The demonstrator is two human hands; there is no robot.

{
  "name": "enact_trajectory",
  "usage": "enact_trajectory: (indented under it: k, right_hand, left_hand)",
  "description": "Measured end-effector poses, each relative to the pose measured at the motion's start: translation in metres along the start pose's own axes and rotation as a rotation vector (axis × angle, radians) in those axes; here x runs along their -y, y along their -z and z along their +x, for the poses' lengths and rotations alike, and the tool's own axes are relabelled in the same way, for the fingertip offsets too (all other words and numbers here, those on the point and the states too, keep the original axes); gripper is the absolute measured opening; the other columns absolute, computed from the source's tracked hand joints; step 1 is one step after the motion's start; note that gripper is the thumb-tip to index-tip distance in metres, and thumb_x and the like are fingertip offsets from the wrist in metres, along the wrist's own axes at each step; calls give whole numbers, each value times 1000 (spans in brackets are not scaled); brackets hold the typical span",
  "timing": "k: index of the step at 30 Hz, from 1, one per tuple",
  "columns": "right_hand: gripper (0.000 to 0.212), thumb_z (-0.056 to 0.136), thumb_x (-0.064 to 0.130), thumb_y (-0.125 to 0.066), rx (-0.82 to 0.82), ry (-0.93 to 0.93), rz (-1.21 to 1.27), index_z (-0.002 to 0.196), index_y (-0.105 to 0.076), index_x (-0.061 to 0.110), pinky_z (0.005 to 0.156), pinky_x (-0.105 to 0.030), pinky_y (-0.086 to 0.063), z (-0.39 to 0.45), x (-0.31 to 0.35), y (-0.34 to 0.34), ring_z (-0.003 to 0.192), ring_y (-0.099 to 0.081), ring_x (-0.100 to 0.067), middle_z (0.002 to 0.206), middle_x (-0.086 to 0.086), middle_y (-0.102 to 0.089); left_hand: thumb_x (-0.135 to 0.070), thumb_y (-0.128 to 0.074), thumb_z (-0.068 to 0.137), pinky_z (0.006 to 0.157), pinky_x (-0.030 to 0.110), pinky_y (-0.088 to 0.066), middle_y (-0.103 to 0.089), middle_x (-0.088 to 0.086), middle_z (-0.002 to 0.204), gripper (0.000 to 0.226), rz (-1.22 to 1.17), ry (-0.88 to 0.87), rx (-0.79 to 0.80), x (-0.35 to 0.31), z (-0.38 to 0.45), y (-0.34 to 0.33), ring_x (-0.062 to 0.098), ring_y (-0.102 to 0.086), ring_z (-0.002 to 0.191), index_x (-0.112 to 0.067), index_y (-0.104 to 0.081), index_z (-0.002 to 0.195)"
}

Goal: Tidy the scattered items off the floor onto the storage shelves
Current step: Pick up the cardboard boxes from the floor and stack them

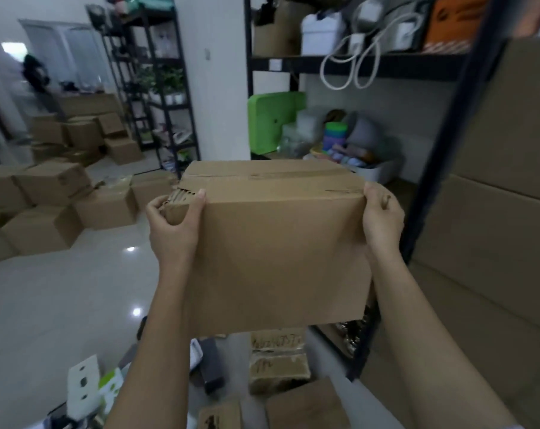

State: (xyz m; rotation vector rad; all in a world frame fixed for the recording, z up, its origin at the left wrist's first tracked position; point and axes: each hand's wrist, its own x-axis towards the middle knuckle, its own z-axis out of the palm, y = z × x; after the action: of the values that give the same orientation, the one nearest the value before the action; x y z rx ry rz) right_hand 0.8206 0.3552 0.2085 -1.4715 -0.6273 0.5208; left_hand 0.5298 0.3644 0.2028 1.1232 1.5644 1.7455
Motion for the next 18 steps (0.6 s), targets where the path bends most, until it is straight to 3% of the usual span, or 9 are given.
enact_trajectory:
  k: [7, 10, 15, 18]
  right_hand:
    - [45, 86, 57, -49, -177, 91, 13, 123, -62, 34, 106, -46, -42, -27, 42, 128, 118, -54, -20, 125, 6, -60]
    - [42, 90, 54, -51, -269, 116, 29, 123, -61, 32, 105, -41, -42, -41, 65, 169, 116, -53, -18, 124, 6, -59]
    - [35, 88, 52, -55, -477, 175, 48, 113, -66, 30, 99, -33, -45, -75, 95, 230, 109, -56, -16, 110, 8, -63]
    - [46, 80, 57, -54, -604, 207, 23, 114, -68, 30, 103, -38, -44, -106, 108, 263, 112, -58, -20, 116, 4, -67]
  left_hand:
    - [-65, -71, 72, 104, 33, -44, -58, -16, 118, 54, -131, -87, 203, -49, -67, -43, 6, -54, 111, -42, -55, 118]
    - [-77, -70, 61, 105, 35, -45, -59, -21, 122, 63, -207, -108, 301, -73, -85, -56, 2, -55, 115, -49, -56, 116]
    - [-70, -78, 59, 104, 31, -45, -54, -15, 132, 84, -303, -183, 508, -110, -120, -68, 6, -52, 119, -41, -51, 132]
    - [-70, -84, 47, 103, 34, -47, -52, -13, 135, 101, -350, -200, 632, -121, -139, -71, 7, -52, 120, -39, -46, 135]
